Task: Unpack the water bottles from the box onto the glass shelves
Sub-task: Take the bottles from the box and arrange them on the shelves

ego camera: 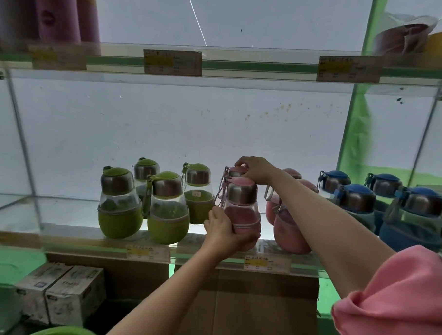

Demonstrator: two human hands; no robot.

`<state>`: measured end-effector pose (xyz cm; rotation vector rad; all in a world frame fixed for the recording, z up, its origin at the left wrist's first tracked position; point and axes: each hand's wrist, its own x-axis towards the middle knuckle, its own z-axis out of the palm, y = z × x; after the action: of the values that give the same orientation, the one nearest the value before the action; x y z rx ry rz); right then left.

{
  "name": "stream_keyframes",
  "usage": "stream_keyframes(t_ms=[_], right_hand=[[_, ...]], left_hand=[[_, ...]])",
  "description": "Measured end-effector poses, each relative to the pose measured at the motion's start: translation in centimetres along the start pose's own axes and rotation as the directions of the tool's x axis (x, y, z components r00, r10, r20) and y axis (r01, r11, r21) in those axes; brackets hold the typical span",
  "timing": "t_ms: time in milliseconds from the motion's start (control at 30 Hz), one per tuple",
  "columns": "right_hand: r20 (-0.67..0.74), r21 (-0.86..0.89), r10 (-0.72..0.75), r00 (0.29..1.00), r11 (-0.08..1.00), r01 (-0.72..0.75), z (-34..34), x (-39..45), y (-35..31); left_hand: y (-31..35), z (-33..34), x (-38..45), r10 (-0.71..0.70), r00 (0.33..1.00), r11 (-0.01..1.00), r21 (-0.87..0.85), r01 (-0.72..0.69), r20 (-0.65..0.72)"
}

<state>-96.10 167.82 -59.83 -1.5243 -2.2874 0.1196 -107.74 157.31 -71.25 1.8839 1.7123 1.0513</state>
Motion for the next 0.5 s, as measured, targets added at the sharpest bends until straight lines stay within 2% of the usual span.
stream_keyframes(t_ms=[200, 300, 400, 500], right_hand=[[0.101, -0.13, 0.013, 0.995, 0.991, 0.0, -0.7, 0.2, -0.9], [0.079, -0.133, -0.001, 0.997, 0.991, 0.012, -1.4, 0.5, -2.1], [0.036, -0.123, -0.044, 0.998, 0.991, 0.048, -1.6, 1.1, -4.0], [0.042, -0.071, -0.077, 0.996, 0.994, 0.08, -0.8, 2.0, -6.1]], left_hand=[[0.2, -0.7, -0.3, -0.021, 1.0, 0.999, 0.037, 0.022, -0.022], [-0.1, -2.7, -0.9, 0.047, 0.981, 0.999, 0.026, -0.042, -0.186], [-1.0, -5.7, -1.7, 0.13, 0.929, 0.991, 0.014, -0.134, -0.346], [-2.6, -8.6, -1.5, 0.116, 0.873, 0.993, 0.028, -0.117, -0.473]])
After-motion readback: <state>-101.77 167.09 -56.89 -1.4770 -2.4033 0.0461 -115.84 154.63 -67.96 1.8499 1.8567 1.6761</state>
